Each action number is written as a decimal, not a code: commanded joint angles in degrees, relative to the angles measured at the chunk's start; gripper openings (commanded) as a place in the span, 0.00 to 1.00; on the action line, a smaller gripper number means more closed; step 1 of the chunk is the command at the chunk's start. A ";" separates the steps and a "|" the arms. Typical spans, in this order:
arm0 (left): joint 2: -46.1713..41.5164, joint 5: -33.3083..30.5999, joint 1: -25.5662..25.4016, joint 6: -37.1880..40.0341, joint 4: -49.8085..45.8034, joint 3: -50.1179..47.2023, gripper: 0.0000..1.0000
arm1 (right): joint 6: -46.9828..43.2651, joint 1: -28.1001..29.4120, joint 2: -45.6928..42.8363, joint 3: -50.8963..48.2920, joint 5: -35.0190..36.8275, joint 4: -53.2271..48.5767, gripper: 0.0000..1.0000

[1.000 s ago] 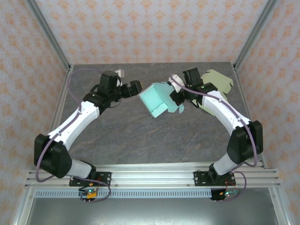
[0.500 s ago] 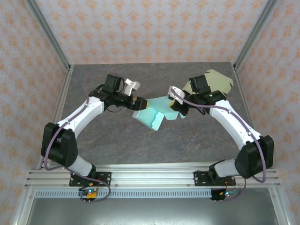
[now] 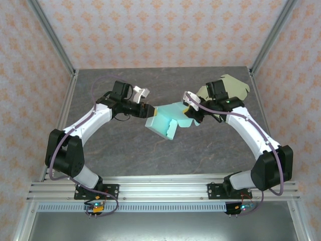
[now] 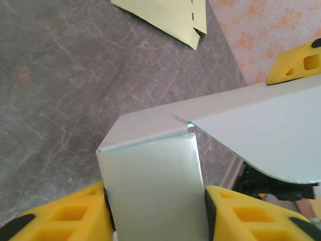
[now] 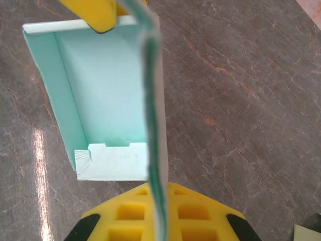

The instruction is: Fold the paper box

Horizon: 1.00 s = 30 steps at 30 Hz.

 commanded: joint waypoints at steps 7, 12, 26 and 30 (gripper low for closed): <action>-0.27 -6.11 -0.78 -12.75 13.26 -1.27 0.28 | 19.17 -0.02 -4.93 -7.59 4.00 24.11 0.51; 1.91 -7.74 -0.77 -18.50 17.31 0.13 0.36 | 39.40 -3.35 -7.12 -14.04 8.34 40.77 0.54; 9.15 -13.78 -0.26 -14.39 1.83 14.87 0.92 | 52.77 -7.95 -10.47 -15.44 33.81 38.69 0.79; 13.77 -15.30 -0.34 -13.51 -3.69 21.95 0.92 | 57.99 -8.55 -3.57 -6.47 36.31 22.95 0.79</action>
